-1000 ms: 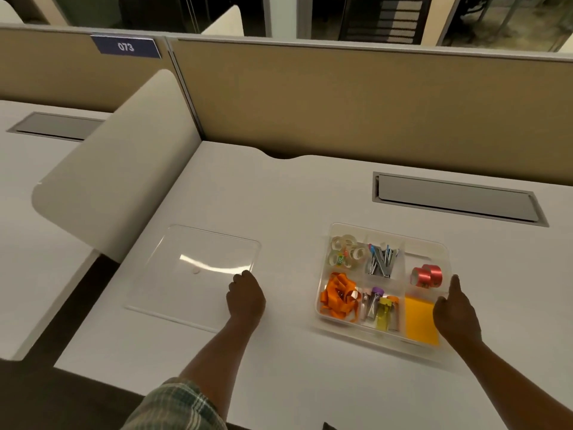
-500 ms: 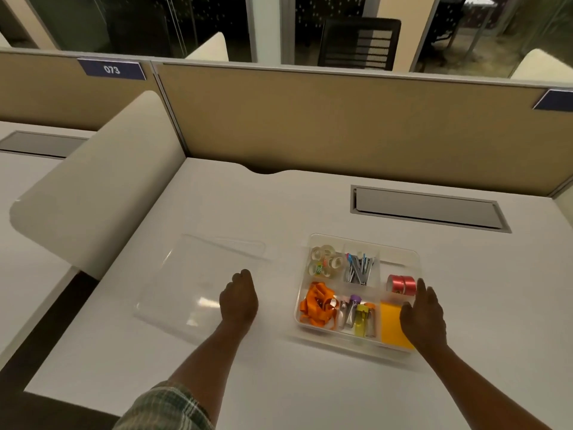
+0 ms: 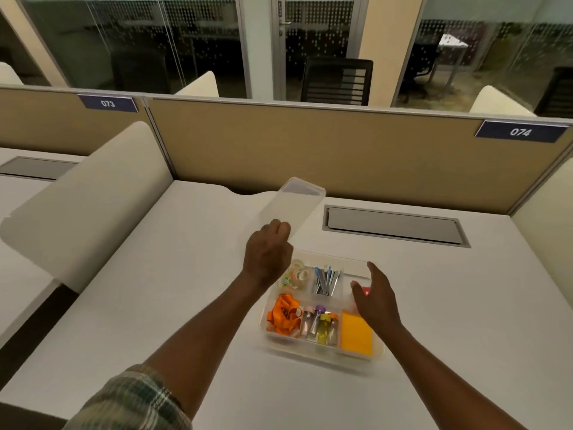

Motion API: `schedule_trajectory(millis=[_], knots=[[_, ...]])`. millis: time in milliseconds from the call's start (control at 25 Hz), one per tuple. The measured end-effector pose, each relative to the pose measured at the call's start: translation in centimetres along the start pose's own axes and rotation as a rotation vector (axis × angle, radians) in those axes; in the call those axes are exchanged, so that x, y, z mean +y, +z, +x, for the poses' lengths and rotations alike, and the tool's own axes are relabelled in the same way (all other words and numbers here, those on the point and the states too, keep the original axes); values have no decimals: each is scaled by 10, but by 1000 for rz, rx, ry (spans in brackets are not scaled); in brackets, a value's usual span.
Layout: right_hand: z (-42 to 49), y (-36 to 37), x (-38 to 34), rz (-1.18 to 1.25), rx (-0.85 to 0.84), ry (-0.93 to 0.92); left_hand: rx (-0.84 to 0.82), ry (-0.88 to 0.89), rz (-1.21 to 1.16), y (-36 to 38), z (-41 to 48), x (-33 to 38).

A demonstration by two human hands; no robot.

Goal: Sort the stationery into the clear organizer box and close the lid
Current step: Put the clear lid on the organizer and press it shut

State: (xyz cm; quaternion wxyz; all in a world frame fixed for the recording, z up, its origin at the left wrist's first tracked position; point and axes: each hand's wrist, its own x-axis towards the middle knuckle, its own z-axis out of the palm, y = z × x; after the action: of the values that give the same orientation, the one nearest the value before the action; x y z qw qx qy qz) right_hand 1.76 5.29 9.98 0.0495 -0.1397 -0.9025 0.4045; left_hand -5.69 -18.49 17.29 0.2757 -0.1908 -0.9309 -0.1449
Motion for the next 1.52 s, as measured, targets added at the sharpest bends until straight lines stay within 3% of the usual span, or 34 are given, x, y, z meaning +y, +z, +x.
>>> schedule_trajectory(millis=[160,280,480,640,720,880,1000,1200,1520], knots=[[19,-29,-4,165,4,63,175,67,-196,-18,24,52],[30,-47,4,243,31,111,210,-41,-467,-28,32,72],[43,-68,29,378,117,328,73,-279,-902,-27,29,74],[43,-70,49,624,3,426,-95,-526,-1133,-4,10,57],[34,-65,56,635,-9,452,-143,-630,-1108,14,-7,42],[8,-37,73,448,9,474,-211,-741,-743,51,-44,14],[-5,-14,78,154,-42,449,-285,-736,-565,74,-68,0],[0,9,72,25,-133,390,-540,-682,-274,99,-89,-21],[10,22,77,160,-13,525,-565,-691,-321,115,-77,-25]])
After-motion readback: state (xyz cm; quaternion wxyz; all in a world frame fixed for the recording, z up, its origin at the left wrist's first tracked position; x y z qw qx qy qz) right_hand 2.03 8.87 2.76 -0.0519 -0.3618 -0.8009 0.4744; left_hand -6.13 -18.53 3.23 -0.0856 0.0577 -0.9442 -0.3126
